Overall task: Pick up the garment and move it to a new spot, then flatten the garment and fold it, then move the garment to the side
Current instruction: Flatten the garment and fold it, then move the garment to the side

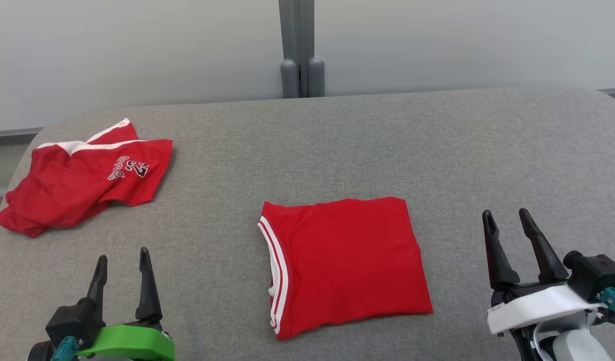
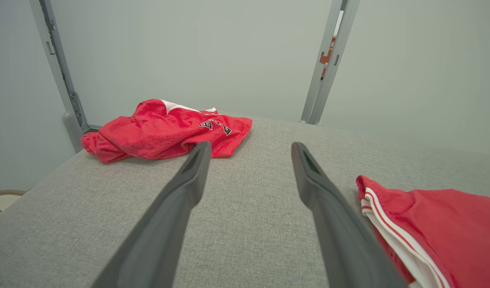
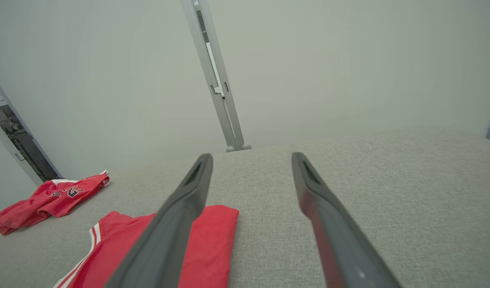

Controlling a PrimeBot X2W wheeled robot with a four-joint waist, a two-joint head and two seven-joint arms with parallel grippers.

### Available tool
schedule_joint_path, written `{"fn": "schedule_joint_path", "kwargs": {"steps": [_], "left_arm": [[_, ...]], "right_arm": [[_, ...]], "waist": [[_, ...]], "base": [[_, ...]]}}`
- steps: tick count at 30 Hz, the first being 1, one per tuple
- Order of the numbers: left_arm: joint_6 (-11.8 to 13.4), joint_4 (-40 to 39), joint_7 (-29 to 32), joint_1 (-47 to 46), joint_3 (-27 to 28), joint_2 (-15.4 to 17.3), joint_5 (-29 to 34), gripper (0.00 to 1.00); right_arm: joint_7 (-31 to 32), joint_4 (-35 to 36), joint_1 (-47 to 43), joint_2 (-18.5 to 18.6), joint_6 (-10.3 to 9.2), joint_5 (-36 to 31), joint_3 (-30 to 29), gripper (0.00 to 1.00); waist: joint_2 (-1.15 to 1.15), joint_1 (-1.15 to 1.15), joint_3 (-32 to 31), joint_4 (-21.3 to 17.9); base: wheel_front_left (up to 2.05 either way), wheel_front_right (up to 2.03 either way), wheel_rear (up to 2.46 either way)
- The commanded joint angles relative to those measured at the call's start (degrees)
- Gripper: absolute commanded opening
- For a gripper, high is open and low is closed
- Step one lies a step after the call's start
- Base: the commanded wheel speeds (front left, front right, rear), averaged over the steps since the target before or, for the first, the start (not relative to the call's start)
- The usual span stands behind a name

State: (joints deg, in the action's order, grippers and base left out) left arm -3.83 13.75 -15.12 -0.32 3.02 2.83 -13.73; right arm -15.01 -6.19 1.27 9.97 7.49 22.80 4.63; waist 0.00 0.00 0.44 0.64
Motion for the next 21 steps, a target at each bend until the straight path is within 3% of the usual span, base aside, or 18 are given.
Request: {"fn": "schedule_joint_path", "kwargs": {"steps": [1,21], "left_arm": [[-0.24,-0.39,-0.02,1.01,-0.05,0.14,0.7,1.0],[-0.58,-0.77,-0.02,2.66,-1.45,0.59,5.04,1.0]], "right_arm": [[-0.21,0.85,-1.36,-0.2,0.0,-1.43,-0.36,1.0],[-0.2,2.06,-6.11,-3.64,0.0,-7.69,-2.63,1.0]], "waist": [[0.0,0.0,-0.27,-0.3],[0.0,0.0,-2.43,1.3]], "base": [[0.0,0.0,0.0],[0.0,0.0,0.0]]}}
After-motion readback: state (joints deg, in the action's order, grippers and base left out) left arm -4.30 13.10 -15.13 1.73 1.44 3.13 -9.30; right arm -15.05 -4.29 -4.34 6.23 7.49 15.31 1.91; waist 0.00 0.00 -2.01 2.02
